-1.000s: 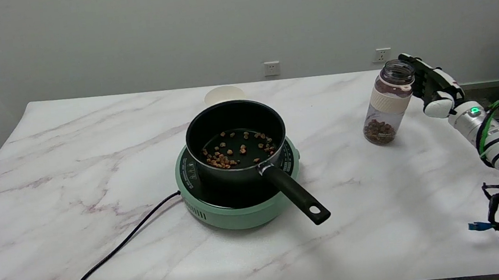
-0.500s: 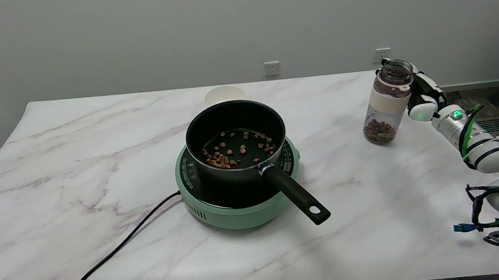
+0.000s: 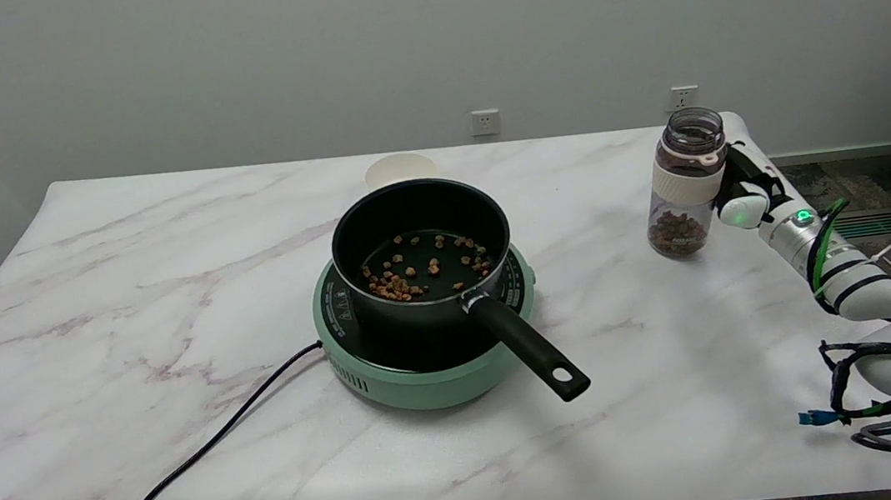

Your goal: Pick up the bottle.

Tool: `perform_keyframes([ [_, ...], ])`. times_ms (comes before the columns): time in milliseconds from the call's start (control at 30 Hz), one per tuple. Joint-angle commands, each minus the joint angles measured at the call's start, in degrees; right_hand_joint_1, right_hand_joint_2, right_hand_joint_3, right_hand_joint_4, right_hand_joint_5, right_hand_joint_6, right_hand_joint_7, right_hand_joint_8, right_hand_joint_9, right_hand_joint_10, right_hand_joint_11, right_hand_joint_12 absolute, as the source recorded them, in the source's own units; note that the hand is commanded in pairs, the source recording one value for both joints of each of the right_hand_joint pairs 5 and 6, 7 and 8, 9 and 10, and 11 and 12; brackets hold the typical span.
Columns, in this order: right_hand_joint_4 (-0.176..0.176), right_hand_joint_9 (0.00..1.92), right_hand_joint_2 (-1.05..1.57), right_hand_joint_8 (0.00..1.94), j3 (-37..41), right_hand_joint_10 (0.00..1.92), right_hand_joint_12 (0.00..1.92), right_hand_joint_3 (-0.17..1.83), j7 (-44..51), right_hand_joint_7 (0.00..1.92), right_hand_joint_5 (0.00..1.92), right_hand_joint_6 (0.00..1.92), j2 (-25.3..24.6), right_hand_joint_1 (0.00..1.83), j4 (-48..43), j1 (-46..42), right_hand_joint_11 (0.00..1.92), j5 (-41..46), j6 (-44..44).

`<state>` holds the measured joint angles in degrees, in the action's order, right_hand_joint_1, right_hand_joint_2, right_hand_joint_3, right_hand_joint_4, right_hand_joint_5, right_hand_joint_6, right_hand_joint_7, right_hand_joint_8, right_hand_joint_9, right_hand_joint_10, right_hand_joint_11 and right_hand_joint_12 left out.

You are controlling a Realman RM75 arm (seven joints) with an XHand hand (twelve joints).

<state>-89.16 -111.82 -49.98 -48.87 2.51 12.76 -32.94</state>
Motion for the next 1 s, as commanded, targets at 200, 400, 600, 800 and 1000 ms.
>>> perform_keyframes([
  [200,0.0,0.34,-1.05,0.32,0.6,0.34,0.37,0.96,-0.1,0.32,0.18,0.18,-0.8,1.12,2.9,0.2,0.37,0.8,-2.0],
  [400,0.0,0.35,-1.05,0.32,1.3,0.35,0.38,0.97,-0.1,0.32,0.18,0.18,-0.3,1.12,3.7,0.2,0.38,0.8,-2.5],
  [600,0.0,0.36,-1.05,0.33,1.4,0.36,0.39,0.96,-0.1,0.33,0.21,0.21,-0.3,1.18,4.9,0.3,0.39,0.6,-4.2],
  [800,0.0,0.38,-1.05,0.36,1.5,0.38,0.43,1.0,-0.1,0.36,0.24,0.24,-0.2,1.25,5.9,0.8,0.43,0.3,-4.7],
  [1000,0.0,0.44,-1.05,0.43,1.5,0.44,0.48,0.99,-0.1,0.43,0.29,0.29,-0.2,1.29,6.3,0.9,0.48,0.3,-4.6],
])
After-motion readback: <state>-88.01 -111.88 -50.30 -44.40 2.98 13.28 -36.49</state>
